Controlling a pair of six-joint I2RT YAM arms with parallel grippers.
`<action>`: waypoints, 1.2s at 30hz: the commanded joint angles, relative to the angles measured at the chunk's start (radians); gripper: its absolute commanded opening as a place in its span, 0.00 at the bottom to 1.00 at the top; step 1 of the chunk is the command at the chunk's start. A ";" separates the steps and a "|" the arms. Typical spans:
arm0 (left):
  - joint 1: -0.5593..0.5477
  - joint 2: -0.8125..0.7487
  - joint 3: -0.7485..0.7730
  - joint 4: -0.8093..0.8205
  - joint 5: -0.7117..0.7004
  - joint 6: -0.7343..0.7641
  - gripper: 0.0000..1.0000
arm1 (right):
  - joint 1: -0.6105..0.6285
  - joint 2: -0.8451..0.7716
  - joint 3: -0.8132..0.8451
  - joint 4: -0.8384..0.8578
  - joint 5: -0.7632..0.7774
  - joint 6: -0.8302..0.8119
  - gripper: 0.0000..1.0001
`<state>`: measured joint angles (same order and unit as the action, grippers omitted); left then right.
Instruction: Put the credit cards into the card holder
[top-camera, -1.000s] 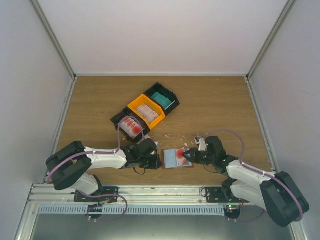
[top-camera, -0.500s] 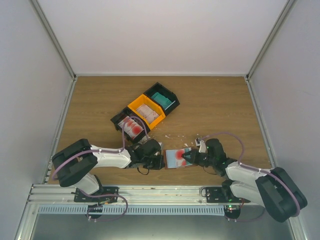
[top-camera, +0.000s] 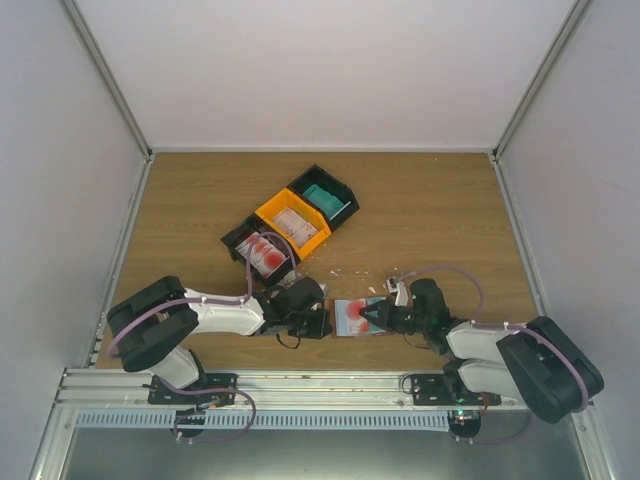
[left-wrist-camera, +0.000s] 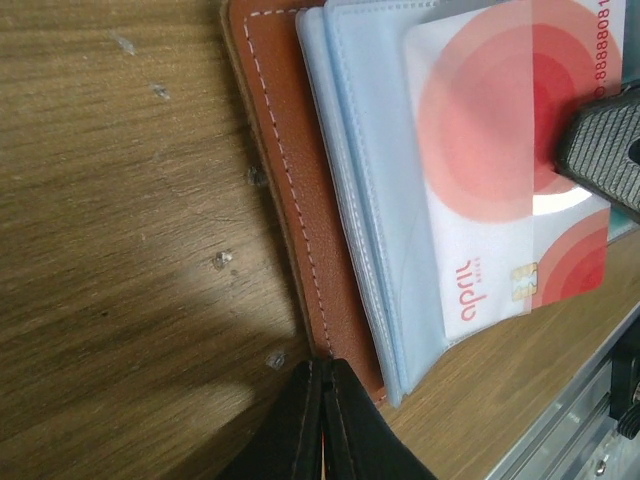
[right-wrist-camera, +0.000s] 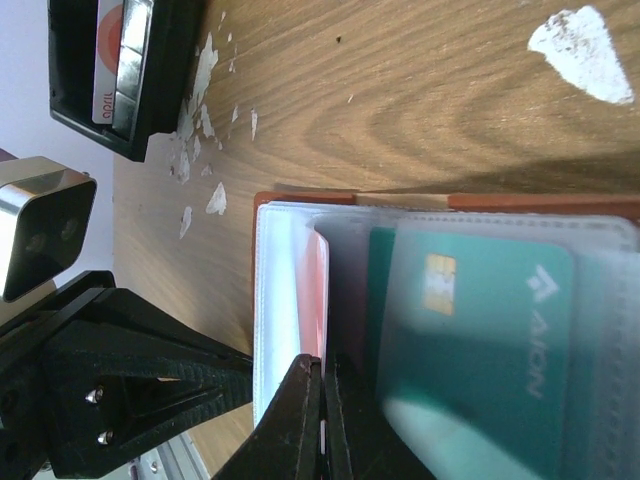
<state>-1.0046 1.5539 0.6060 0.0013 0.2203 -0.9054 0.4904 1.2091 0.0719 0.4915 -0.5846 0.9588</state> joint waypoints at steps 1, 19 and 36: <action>-0.010 0.046 -0.003 -0.023 -0.028 0.014 0.06 | 0.032 0.027 -0.026 0.051 0.017 0.020 0.01; -0.010 0.076 0.006 -0.007 0.000 0.041 0.06 | 0.117 -0.233 0.004 -0.200 0.238 0.092 0.50; -0.010 0.093 0.010 -0.003 0.001 0.043 0.06 | 0.288 0.026 0.221 -0.437 0.388 0.028 0.48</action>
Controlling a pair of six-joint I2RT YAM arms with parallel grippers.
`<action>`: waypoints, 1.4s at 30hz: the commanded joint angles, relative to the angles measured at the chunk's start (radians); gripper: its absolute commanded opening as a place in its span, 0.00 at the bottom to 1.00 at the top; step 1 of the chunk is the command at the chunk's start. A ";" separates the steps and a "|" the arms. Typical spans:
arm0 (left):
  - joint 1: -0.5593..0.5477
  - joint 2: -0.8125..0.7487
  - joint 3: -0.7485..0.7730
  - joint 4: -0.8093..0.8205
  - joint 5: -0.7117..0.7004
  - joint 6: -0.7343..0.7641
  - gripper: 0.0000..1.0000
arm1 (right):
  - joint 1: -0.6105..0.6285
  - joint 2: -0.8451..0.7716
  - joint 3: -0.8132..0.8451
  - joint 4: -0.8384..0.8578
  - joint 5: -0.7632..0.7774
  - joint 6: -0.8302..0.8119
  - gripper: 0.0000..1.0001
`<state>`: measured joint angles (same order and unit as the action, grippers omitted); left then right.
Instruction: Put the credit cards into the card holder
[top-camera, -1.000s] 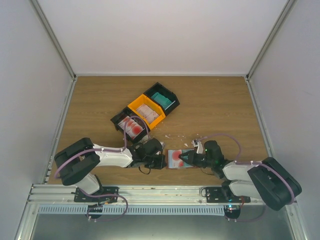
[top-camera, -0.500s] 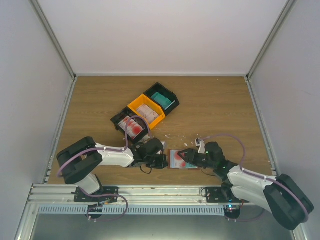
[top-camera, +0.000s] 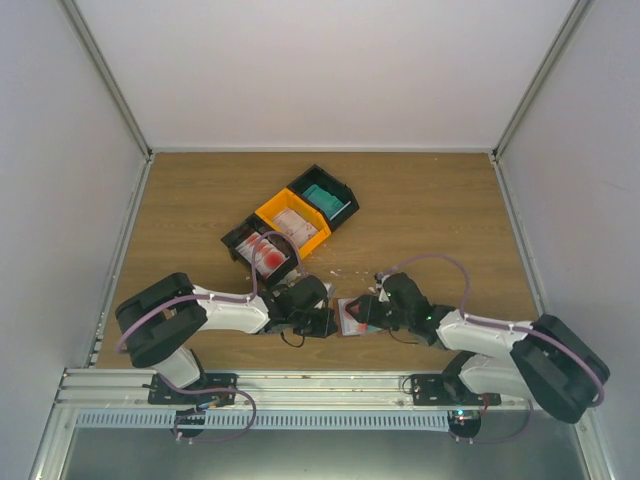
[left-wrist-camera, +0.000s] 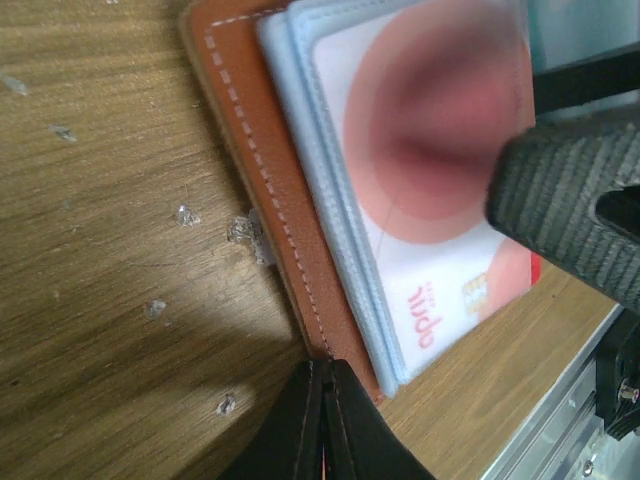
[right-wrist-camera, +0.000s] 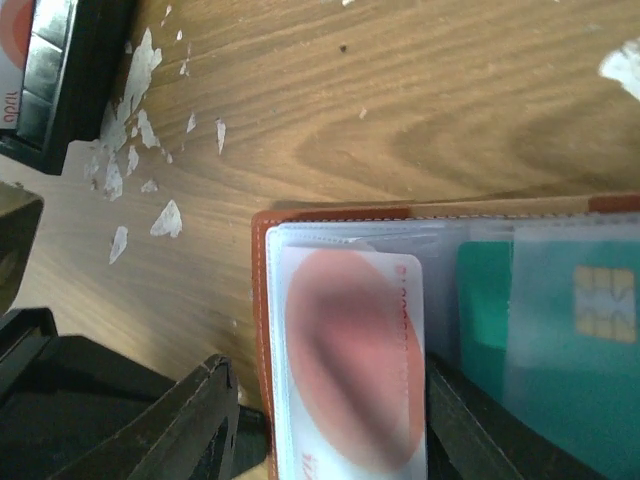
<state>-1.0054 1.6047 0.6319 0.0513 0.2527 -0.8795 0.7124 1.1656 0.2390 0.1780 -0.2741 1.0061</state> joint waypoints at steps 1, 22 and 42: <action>-0.010 0.039 -0.017 -0.056 -0.038 0.016 0.06 | 0.079 0.079 0.070 -0.139 0.092 -0.019 0.48; -0.007 -0.121 -0.009 -0.211 -0.214 0.028 0.25 | 0.067 -0.131 0.256 -0.685 0.480 -0.134 0.69; -0.007 -0.306 -0.089 -0.070 -0.167 -0.038 0.52 | 0.056 0.009 0.181 -0.561 0.289 -0.178 0.52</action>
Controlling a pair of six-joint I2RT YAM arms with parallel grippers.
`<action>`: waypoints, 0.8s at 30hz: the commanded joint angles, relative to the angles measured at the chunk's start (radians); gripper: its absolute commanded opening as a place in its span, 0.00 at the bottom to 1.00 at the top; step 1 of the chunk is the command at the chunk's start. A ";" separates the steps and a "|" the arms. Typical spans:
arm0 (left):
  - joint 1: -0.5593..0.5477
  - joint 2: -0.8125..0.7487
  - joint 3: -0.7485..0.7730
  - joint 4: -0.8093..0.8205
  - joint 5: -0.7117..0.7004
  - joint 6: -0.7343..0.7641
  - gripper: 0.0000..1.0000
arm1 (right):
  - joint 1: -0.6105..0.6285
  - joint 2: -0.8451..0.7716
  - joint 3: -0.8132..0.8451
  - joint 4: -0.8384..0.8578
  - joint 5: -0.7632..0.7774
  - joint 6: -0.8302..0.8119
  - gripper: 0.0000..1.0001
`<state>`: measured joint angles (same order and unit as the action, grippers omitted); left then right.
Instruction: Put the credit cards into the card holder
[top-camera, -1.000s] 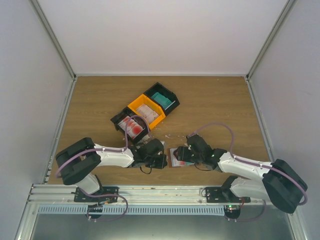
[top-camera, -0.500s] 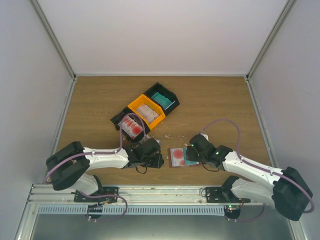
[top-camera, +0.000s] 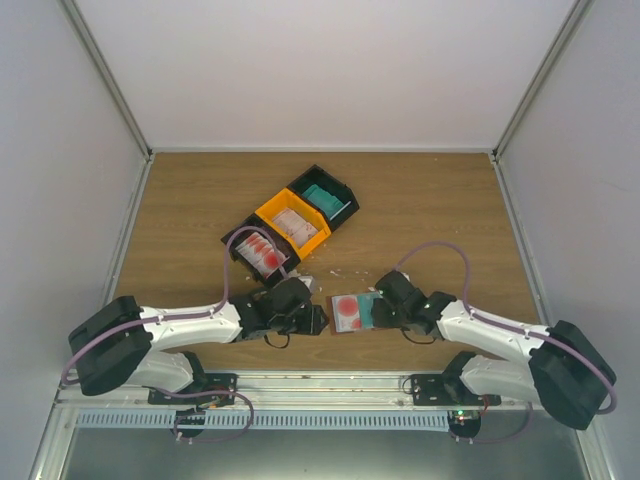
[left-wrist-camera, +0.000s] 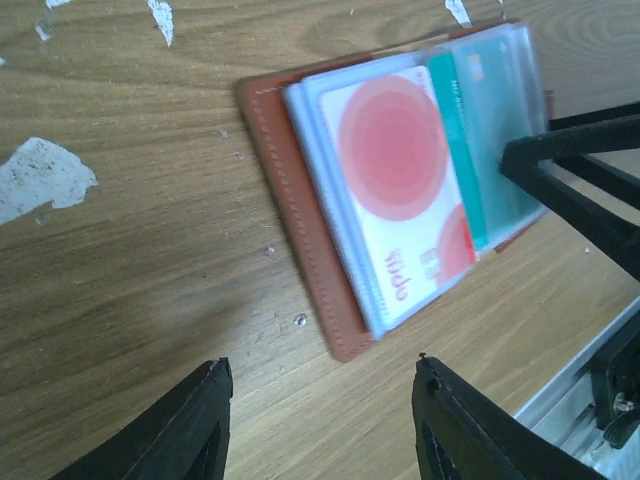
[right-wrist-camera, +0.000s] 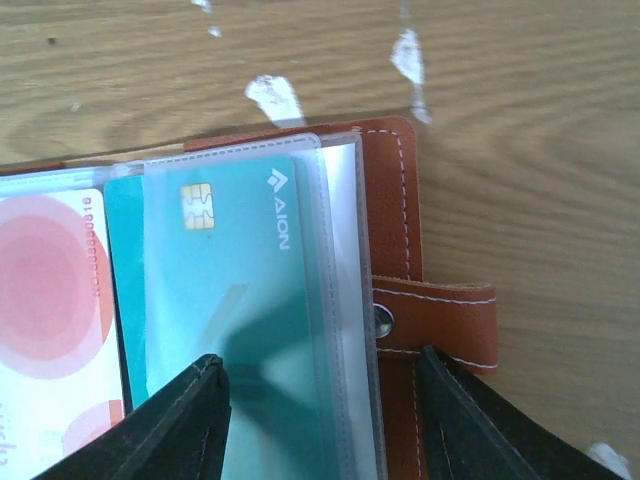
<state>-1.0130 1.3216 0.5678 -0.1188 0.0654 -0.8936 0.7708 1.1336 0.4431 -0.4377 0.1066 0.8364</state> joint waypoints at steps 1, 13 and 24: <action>0.001 -0.024 -0.025 0.104 0.022 -0.021 0.52 | -0.002 0.048 -0.023 0.066 -0.101 -0.007 0.50; 0.031 -0.029 -0.056 0.152 0.024 -0.054 0.37 | 0.020 0.036 0.077 -0.038 -0.006 0.011 0.48; 0.062 0.028 -0.062 0.251 0.088 -0.074 0.25 | 0.129 0.146 0.179 0.023 -0.073 -0.080 0.42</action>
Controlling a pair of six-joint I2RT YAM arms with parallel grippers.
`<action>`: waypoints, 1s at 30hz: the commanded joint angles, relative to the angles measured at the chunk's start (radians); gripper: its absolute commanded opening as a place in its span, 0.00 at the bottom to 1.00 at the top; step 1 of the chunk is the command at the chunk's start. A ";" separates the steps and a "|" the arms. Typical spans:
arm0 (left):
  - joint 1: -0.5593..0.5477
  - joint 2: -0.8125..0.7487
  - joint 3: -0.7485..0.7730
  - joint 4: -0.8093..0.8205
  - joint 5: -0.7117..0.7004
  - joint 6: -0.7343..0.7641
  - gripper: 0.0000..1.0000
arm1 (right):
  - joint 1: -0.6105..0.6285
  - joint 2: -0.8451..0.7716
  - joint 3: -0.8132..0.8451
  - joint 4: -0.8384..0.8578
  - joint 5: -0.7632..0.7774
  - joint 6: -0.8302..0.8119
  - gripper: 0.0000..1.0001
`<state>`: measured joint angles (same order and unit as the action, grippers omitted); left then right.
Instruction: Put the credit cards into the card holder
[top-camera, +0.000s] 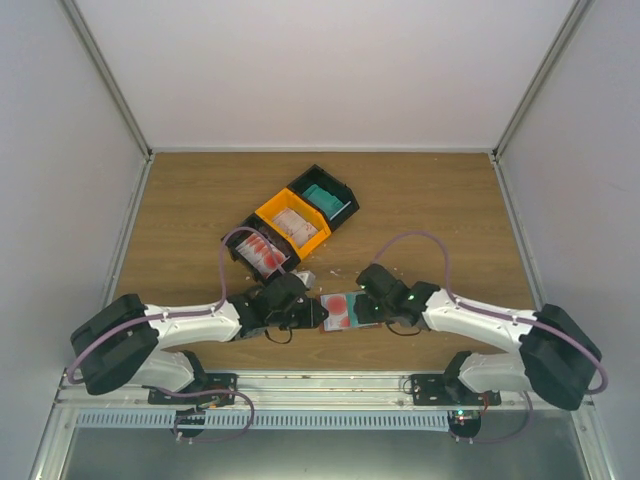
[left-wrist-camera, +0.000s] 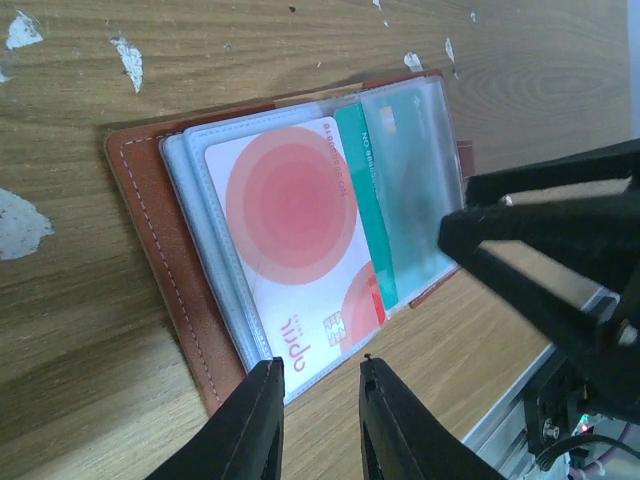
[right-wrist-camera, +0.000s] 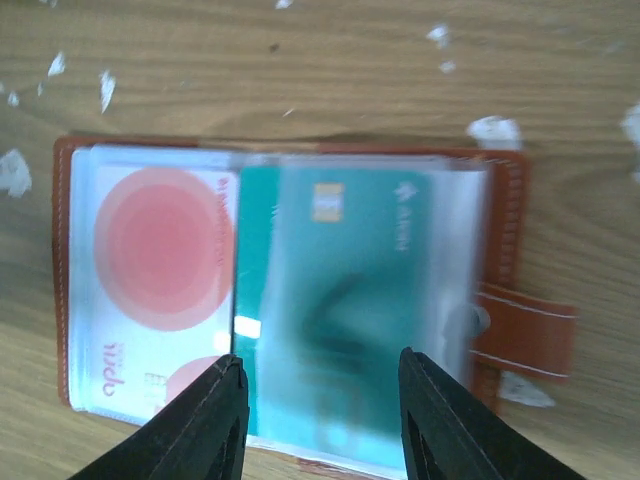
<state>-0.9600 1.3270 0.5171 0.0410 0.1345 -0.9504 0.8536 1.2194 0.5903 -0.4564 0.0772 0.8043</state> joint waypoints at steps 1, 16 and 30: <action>0.010 0.029 -0.010 0.094 0.019 -0.022 0.26 | 0.056 0.078 0.038 0.057 -0.063 -0.057 0.42; 0.033 0.090 -0.005 0.126 0.034 -0.037 0.27 | 0.075 0.242 0.047 0.066 -0.103 -0.072 0.14; 0.044 0.140 -0.001 0.168 0.064 -0.026 0.28 | 0.075 0.271 0.014 0.053 -0.054 -0.029 0.01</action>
<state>-0.9245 1.4487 0.5171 0.1474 0.1913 -0.9806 0.9180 1.4548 0.6506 -0.3317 -0.0227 0.7506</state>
